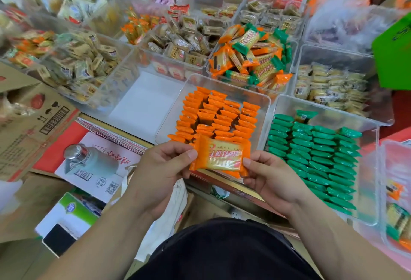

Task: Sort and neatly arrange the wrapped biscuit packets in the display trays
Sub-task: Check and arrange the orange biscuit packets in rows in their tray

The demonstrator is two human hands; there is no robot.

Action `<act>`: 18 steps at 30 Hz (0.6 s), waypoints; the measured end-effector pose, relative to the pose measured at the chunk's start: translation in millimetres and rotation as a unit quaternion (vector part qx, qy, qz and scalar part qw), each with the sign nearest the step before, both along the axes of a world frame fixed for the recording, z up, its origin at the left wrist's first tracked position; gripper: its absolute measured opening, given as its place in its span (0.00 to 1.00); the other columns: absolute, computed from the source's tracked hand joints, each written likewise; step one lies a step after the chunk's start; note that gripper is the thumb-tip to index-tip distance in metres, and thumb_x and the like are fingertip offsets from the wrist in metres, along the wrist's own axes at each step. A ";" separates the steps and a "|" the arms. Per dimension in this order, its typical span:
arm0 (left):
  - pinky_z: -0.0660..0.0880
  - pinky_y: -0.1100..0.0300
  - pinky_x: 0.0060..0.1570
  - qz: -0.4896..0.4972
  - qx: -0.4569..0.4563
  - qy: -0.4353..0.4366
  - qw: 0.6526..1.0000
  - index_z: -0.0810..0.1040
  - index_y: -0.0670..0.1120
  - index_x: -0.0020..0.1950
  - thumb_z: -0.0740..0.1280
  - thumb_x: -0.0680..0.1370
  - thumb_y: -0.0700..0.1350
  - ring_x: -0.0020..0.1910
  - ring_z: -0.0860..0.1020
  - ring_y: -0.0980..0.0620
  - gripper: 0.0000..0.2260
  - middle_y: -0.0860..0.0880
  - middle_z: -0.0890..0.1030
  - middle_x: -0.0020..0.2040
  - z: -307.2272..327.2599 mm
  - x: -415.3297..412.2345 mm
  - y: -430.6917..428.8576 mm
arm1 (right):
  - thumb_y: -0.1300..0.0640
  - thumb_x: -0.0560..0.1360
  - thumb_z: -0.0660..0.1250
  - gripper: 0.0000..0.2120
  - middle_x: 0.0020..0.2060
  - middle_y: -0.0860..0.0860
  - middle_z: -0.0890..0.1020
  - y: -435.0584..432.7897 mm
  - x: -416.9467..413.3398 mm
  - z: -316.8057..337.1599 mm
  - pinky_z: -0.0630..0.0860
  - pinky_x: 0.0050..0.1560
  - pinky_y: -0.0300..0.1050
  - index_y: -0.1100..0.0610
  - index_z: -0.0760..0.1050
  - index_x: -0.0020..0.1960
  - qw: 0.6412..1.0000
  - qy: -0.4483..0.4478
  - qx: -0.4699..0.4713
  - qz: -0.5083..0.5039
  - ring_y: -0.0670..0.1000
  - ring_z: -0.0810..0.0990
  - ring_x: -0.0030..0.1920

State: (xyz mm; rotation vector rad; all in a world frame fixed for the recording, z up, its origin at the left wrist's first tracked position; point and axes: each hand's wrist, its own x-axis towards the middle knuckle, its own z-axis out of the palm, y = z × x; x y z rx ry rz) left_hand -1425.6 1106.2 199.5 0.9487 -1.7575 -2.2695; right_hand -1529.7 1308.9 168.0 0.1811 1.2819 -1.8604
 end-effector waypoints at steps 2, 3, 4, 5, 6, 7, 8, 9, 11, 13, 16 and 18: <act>0.73 0.59 0.35 0.004 0.013 0.001 1.000 0.83 0.41 0.41 0.70 0.75 0.36 0.32 0.73 0.50 0.04 0.46 0.78 0.33 1.8 3.9 2.1 | 0.65 0.69 0.69 0.03 0.33 0.56 0.82 0.5 4.5 -1.4 0.77 0.30 0.38 0.63 0.75 0.39 0.999 -0.021 -0.027 -0.012 0.49 0.80 0.31; 0.73 0.59 0.35 0.006 0.018 0.001 1.000 0.84 0.42 0.41 0.71 0.73 0.38 0.32 0.73 0.50 0.03 0.45 0.78 0.34 2.3 5.7 1.8 | 0.64 0.68 0.72 0.04 0.33 0.56 0.83 0.9 5.7 -2.2 0.77 0.30 0.38 0.62 0.77 0.38 0.999 -0.019 -0.032 -0.014 0.49 0.80 0.32; 0.73 0.59 0.35 0.007 0.020 0.001 1.000 0.84 0.43 0.40 0.72 0.71 0.40 0.32 0.73 0.50 0.01 0.45 0.78 0.34 3.0 7.4 1.1 | 0.61 0.66 0.76 0.07 0.34 0.56 0.83 1.3 7.1 -2.6 0.77 0.31 0.38 0.60 0.78 0.37 0.999 -0.014 -0.036 -0.013 0.49 0.80 0.32; 0.73 0.58 0.35 0.009 0.019 0.001 1.000 0.84 0.43 0.41 0.72 0.69 0.41 0.33 0.73 0.49 0.03 0.44 0.78 0.35 2.7 9.7 0.2 | 0.58 0.62 0.81 0.11 0.36 0.56 0.83 2.0 8.0 -4.3 0.77 0.32 0.39 0.59 0.80 0.37 0.999 -0.005 -0.039 -0.011 0.49 0.80 0.33; 0.72 0.58 0.35 0.012 0.014 -0.004 1.000 0.84 0.42 0.42 0.73 0.69 0.41 0.32 0.73 0.49 0.05 0.43 0.78 0.35 2.2 11.8 -0.5 | 0.56 0.57 0.85 0.16 0.37 0.57 0.84 2.9 9.2 -5.7 0.78 0.33 0.40 0.58 0.80 0.37 0.999 0.006 -0.039 -0.012 0.50 0.80 0.34; 0.72 0.57 0.36 0.016 0.004 -0.009 1.000 0.83 0.40 0.44 0.73 0.71 0.41 0.32 0.72 0.48 0.05 0.43 0.78 0.35 1.7 13.6 -1.2 | 0.54 0.55 0.86 0.19 0.40 0.58 0.84 3.6 10.6 -6.5 0.78 0.35 0.42 0.58 0.80 0.38 0.999 0.019 -0.035 -0.015 0.51 0.81 0.35; 0.72 0.56 0.37 0.020 -0.009 -0.014 1.000 0.83 0.39 0.46 0.72 0.73 0.39 0.32 0.72 0.48 0.05 0.42 0.78 0.36 0.8 15.4 -2.0 | 0.53 0.54 0.87 0.22 0.42 0.60 0.84 4.3 12.0 -6.6 0.78 0.38 0.44 0.59 0.80 0.39 0.999 0.032 -0.027 -0.019 0.53 0.81 0.37; 0.72 0.55 0.37 0.021 -0.020 -0.020 0.999 0.82 0.38 0.48 0.71 0.75 0.37 0.32 0.72 0.48 0.04 0.41 0.78 0.36 0.7 16.6 -2.1 | 0.53 0.55 0.87 0.22 0.43 0.61 0.84 5.4 12.7 -6.4 0.78 0.39 0.44 0.60 0.80 0.41 0.999 0.046 -0.019 -0.022 0.53 0.81 0.38; 0.72 0.55 0.37 0.021 -0.019 -0.019 0.999 0.81 0.39 0.52 0.71 0.75 0.35 0.32 0.73 0.48 0.06 0.41 0.79 0.38 2.0 19.0 -1.8 | 0.57 0.61 0.82 0.16 0.42 0.60 0.84 6.9 14.1 -1.5 0.78 0.36 0.40 0.60 0.80 0.43 0.997 0.064 -0.012 -0.029 0.52 0.81 0.38; 0.73 0.57 0.35 0.015 0.000 0.001 1.000 0.80 0.44 0.54 0.73 0.73 0.33 0.33 0.73 0.48 0.12 0.41 0.79 0.38 4.2 21.7 0.3 | 0.60 0.64 0.79 0.14 0.43 0.59 0.83 8.9 15.8 3.1 0.78 0.36 0.40 0.57 0.79 0.47 0.997 0.064 -0.027 -0.030 0.52 0.81 0.39; 0.75 0.59 0.34 0.006 -0.016 0.036 0.999 0.84 0.46 0.46 0.72 0.73 0.31 0.34 0.75 0.49 0.10 0.42 0.79 0.38 10.3 23.2 6.0 | 0.62 0.67 0.78 0.12 0.45 0.59 0.83 9.6 18.5 6.4 0.78 0.37 0.42 0.54 0.77 0.44 0.996 0.046 -0.063 -0.030 0.54 0.82 0.44; 0.78 0.57 0.38 0.002 -0.047 0.034 0.998 0.86 0.43 0.44 0.66 0.76 0.29 0.35 0.78 0.48 0.13 0.41 0.82 0.38 14.1 23.9 8.3 | 0.63 0.68 0.73 0.05 0.44 0.58 0.83 9.8 19.2 8.3 0.79 0.37 0.41 0.57 0.81 0.43 0.996 0.037 -0.073 -0.034 0.52 0.81 0.41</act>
